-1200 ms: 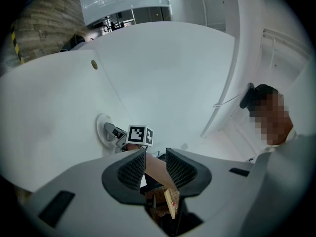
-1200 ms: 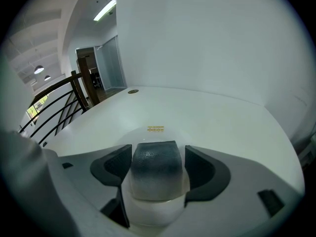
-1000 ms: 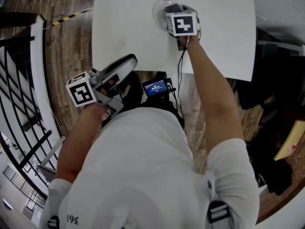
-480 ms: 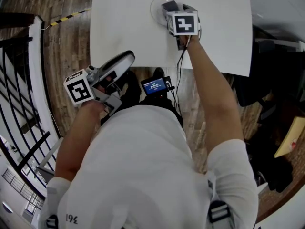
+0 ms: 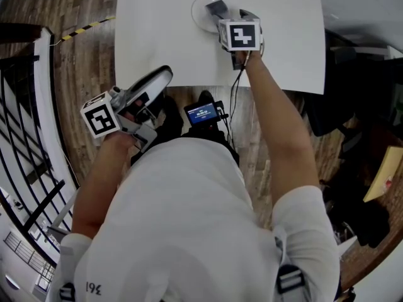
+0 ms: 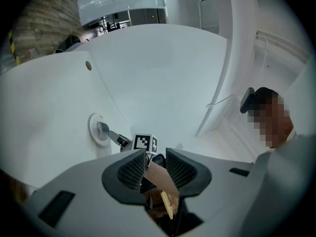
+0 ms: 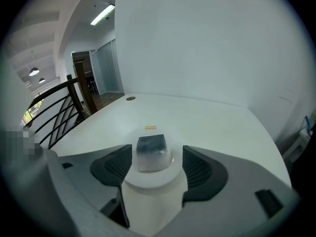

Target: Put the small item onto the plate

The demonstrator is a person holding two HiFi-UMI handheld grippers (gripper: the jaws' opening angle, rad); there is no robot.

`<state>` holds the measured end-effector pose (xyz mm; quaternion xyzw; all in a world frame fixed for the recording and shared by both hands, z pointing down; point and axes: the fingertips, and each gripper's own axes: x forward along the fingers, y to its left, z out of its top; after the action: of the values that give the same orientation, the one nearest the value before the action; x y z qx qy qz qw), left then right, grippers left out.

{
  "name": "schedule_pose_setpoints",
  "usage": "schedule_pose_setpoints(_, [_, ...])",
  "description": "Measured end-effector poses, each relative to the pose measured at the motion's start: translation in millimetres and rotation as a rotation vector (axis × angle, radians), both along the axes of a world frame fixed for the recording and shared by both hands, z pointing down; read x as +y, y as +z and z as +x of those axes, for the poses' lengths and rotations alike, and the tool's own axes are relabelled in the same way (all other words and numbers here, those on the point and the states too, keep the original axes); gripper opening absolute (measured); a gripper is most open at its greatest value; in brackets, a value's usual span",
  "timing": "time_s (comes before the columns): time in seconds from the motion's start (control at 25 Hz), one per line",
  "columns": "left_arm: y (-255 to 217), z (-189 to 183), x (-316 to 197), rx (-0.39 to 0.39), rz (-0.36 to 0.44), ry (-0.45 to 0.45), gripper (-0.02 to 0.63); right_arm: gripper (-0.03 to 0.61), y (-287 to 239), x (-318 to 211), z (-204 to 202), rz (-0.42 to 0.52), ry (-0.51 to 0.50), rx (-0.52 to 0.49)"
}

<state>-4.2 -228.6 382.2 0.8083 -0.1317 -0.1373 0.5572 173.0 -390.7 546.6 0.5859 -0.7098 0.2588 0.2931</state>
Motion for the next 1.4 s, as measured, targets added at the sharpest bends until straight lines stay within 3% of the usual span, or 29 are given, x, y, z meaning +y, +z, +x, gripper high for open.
schedule_pose_setpoints(0.64, [-12,-8,6,0.060,-0.003,-0.023,0.112,0.319,-33,36,-1,0.062,0.014,-0.114])
schedule_pose_setpoints(0.92, [-34,-20,22,0.103,0.030,-0.028,0.112,0.253,-64,61,-14,0.104,0.018,-0.164])
schedule_pose_setpoints(1.4, [-68,-34,29,0.173,0.090,-0.034,0.112,0.057,-127,95,-42,0.195,-0.001,-0.225])
